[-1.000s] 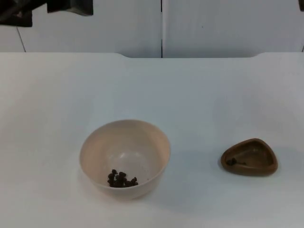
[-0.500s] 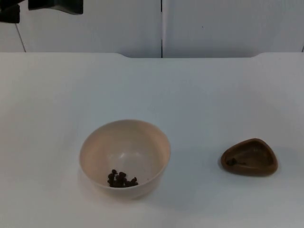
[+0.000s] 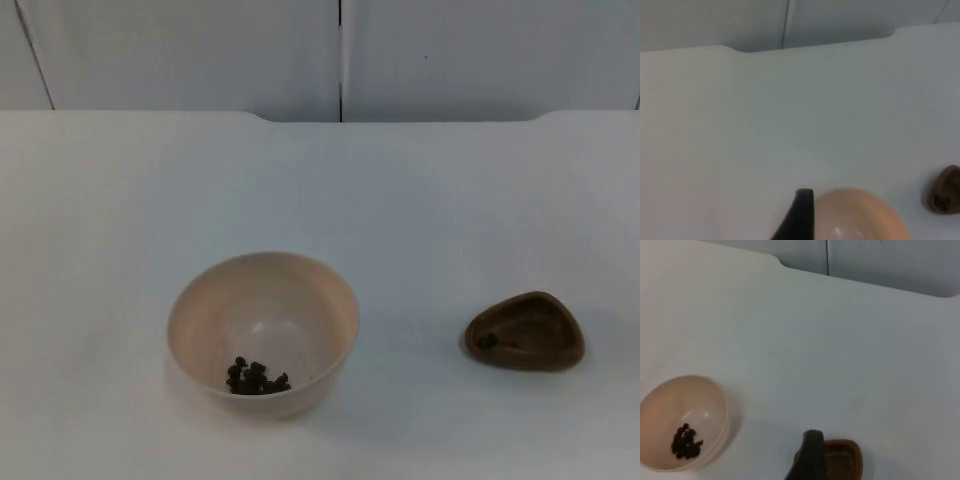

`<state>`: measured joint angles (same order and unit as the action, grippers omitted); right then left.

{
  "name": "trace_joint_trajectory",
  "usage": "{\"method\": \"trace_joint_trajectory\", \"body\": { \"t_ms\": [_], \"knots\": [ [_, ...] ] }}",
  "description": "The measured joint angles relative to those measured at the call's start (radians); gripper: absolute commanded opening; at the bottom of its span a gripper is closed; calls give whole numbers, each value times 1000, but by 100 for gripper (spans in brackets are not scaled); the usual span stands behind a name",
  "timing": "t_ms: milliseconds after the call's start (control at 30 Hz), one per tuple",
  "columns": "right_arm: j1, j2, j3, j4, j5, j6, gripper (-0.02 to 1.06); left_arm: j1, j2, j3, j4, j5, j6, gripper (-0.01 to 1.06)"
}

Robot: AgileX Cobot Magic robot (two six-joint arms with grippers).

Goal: Pick up the bowl with the left hand and pour the coffee beans from the cup into the bowl with the right hand.

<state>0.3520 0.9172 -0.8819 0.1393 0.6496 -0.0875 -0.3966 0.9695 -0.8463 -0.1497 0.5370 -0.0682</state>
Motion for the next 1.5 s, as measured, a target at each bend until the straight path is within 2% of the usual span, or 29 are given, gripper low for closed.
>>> {"method": "trace_joint_trajectory", "body": {
  "t_ms": [600,967,1133,1267,1433,1500],
  "knots": [
    [0,-293,178,0,28,-10,73,0,-237,14,2,131,68,83],
    [0,-446,229,0,134,-12,73,0,-476,228,2,140,79,83],
    [0,-527,229,0,180,-22,73,0,-603,251,2,214,80,83],
    [0,-617,229,0,196,-25,73,0,-716,251,4,305,80,83],
    [0,-712,229,0,234,-36,73,0,-817,257,33,381,86,83],
    [0,-722,229,0,242,-41,73,0,-828,257,38,386,86,83]
  ]
}}
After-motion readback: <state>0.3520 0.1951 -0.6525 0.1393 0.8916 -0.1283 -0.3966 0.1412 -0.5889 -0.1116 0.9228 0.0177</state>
